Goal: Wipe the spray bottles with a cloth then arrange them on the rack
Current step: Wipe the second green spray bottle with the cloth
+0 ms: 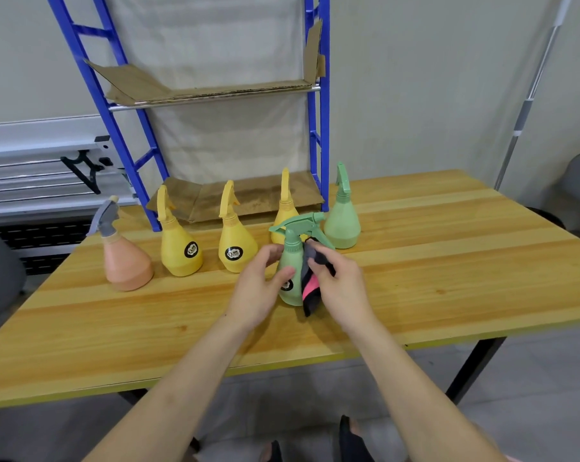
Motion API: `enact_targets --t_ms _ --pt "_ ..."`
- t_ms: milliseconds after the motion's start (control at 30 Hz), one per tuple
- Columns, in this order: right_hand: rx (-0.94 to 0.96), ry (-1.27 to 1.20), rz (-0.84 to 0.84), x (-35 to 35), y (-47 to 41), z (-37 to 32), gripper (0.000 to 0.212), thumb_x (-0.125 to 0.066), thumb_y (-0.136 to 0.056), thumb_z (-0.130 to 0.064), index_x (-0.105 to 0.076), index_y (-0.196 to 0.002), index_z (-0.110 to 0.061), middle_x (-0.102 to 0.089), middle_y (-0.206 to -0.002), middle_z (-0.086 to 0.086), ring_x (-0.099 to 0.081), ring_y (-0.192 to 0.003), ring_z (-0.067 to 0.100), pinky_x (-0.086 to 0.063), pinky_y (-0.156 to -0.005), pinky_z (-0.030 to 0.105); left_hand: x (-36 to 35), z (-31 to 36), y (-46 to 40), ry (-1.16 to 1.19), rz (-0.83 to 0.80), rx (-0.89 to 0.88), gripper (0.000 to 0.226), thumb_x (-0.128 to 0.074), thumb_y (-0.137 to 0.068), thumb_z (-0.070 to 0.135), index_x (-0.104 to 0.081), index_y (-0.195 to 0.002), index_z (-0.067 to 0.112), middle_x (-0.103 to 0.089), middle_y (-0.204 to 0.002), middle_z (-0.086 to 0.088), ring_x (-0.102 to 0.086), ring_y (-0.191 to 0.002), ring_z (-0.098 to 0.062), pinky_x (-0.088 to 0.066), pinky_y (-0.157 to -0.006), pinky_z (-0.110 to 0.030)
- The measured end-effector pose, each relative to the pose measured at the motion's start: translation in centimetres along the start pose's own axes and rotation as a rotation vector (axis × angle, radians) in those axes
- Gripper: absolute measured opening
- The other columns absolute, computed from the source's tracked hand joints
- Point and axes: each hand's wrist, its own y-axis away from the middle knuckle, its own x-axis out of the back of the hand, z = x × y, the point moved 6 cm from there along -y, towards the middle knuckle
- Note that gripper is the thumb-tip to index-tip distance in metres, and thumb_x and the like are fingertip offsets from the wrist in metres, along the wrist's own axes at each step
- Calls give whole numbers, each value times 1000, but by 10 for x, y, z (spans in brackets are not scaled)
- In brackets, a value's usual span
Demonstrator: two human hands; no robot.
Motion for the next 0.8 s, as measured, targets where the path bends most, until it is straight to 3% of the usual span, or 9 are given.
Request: enact_targets --t_ms 100,200,333,400,500,567,667,800 --pt "27 -83 -20 -6 9 1 40 -59 -102 -10 -64 -139 -24 -66 -133 -17 -56 -126 -8 -44 -103 11 2 -8 1 -40 20 17 43 -66 -98 31 -55 -140 30 -55 -124 2 -54 -117 -10 -43 -106 -29" --pt "21 -36 -37 -4 11 8 41 -58 -103 -11 -63 -139 -30 -68 -130 -18 -58 -122 -7 -45 -100 12 1 -10 1 -42 2 13 51 -62 -101 31 -49 -150 26 -53 -126 1 -54 -120 -12 -42 -108 -29" --pt "-54 70 -119 2 4 23 35 -57 -103 -17 -68 -133 -31 -74 -115 -15 -67 -108 2 -54 -97 30 3 -7 3 -61 22 5 51 -61 -101 31 -48 -150 26 -55 -132 6 -54 -123 -10 -46 -109 -37" --pt "-83 67 -143 4 5 29 31 -57 -103 -16 -70 -129 -28 -76 -109 -14 -68 -104 5 -55 -96 36 4 -8 7 18 50 41 53 -67 -97 34 -47 -145 28 -58 -130 11 -57 -118 -5 -50 -103 -34" --pt "-65 33 -155 6 1 23 28 -58 -103 -15 -73 -123 -26 -77 -100 -16 -70 -95 3 -55 -85 31 4 -7 9 32 67 43 42 -72 -93 31 -52 -130 28 -61 -124 18 -57 -115 3 -50 -102 -32" --pt "-35 -9 -164 6 -7 11 32 -58 -102 -10 -72 -126 -25 -76 -106 -17 -69 -100 -1 -53 -85 23 3 -6 7 15 56 12 34 -70 -95 25 -55 -126 29 -62 -124 20 -57 -116 4 -50 -105 -34" --pt "36 -39 -147 8 -19 -7 39 -56 -100 -3 -69 -132 -22 -74 -119 -14 -66 -113 0 -52 -96 19 -2 -6 6 -36 40 -33 37 -65 -99 26 -56 -135 27 -60 -129 13 -55 -122 -3 -46 -110 -39" --pt "27 -71 -134 6 -14 -4 34 -57 -103 -12 -67 -133 -25 -72 -123 -16 -63 -118 -2 -51 -99 18 -7 -9 11 -14 49 -8 45 -59 -102 28 -52 -146 27 -53 -130 6 -53 -122 -8 -43 -113 -37"
